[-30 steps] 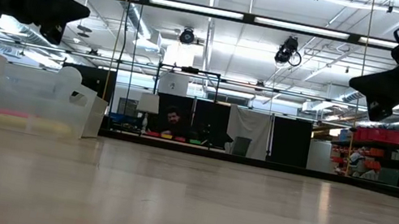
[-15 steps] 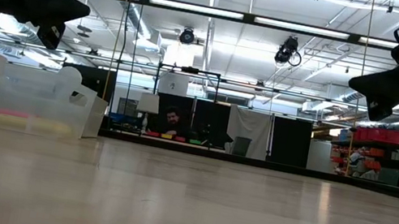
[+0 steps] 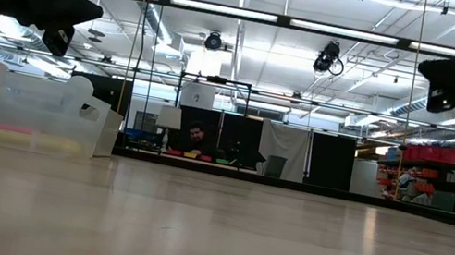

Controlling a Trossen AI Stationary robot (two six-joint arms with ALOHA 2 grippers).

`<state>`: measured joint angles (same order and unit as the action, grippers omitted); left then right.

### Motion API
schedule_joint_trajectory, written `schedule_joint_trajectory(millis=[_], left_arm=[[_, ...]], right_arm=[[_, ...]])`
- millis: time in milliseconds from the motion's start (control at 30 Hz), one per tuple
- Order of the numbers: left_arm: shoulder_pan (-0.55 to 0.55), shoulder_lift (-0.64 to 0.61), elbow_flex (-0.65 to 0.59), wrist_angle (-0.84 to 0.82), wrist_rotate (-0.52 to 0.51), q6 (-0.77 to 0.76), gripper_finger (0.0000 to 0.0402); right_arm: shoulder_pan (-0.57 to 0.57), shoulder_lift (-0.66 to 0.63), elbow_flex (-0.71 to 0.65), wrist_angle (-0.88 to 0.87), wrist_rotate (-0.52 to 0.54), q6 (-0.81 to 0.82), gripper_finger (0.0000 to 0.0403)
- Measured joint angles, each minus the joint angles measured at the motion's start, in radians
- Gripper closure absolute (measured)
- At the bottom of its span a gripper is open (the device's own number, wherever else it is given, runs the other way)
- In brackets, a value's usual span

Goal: Pick & Place Markers
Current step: Return to Home Position

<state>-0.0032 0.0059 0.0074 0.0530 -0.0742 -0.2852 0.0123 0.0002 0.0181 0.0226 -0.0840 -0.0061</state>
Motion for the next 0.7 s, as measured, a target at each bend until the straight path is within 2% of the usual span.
schedule_joint_trajectory(millis=[100, 300, 700], left_arm=[[0.0, 0.0, 0.0, 0.0, 0.0, 0.0, 0.0388], [0.0, 0.0, 0.0, -0.001, 0.0, 0.0, 0.0389], [0.0, 0.0, 0.0, -0.001, 0.0, 0.0, 0.0389]], right_arm=[[0.035, 0.0, 0.0, -0.012, 0.095, 0.009, 0.0378], [0.089, 0.0, 0.0, -0.013, 0.08, 0.038, 0.0378], [0.087, 0.0, 0.0, -0.013, 0.081, -0.009, 0.0379]])
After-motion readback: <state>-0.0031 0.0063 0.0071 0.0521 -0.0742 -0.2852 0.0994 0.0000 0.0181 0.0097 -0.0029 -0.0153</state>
